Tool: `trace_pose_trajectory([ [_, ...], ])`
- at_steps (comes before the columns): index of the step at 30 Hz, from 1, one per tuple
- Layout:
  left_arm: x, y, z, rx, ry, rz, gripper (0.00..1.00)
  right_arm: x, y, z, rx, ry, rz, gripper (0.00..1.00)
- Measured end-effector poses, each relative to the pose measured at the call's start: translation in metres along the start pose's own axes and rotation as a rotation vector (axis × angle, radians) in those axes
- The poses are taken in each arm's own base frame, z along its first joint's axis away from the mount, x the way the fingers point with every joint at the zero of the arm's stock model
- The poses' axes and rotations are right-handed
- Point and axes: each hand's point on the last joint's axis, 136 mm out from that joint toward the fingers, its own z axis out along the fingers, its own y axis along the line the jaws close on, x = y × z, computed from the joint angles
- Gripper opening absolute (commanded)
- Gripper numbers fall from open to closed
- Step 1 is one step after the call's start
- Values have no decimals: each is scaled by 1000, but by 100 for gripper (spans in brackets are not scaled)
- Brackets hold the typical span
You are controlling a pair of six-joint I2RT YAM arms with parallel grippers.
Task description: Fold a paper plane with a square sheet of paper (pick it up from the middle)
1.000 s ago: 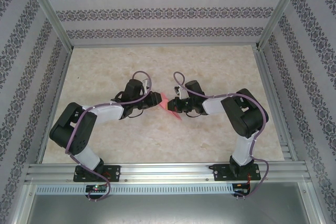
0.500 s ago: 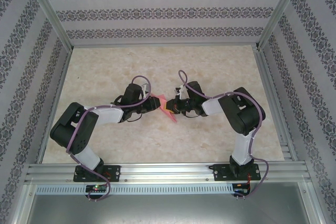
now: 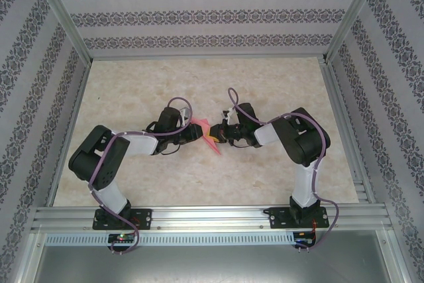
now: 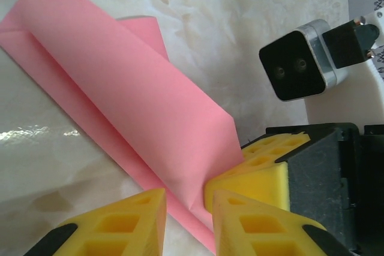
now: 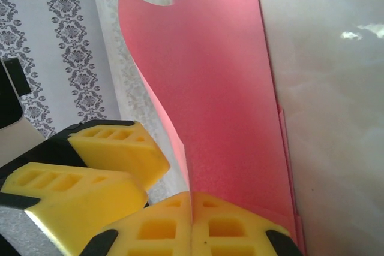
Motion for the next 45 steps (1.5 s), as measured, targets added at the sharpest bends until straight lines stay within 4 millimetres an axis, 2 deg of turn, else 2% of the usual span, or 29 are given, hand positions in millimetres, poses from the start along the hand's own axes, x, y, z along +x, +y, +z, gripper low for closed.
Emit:
trace_pose_trajectory([
  [11,-1,-1,6,22,0,-8,21,6,-11,0,39,23,-17,9],
  [19,-3,5,18,7,12,-27,19,6,-13,-2,46,27,-49,20],
  [22,-6,4,19,7,7,-27,20,6,-11,-2,46,29,-73,26],
  [27,-11,3,20,0,-7,-32,19,4,-6,-9,76,8,-143,42],
  [30,-11,4,20,-10,-9,-41,19,0,-4,-15,111,-21,-204,46],
  [37,-10,10,24,-28,-3,-60,18,-2,-6,-19,203,-61,-356,47],
  [45,-11,10,24,-31,-1,-63,19,2,-8,-13,291,-78,-531,46],
])
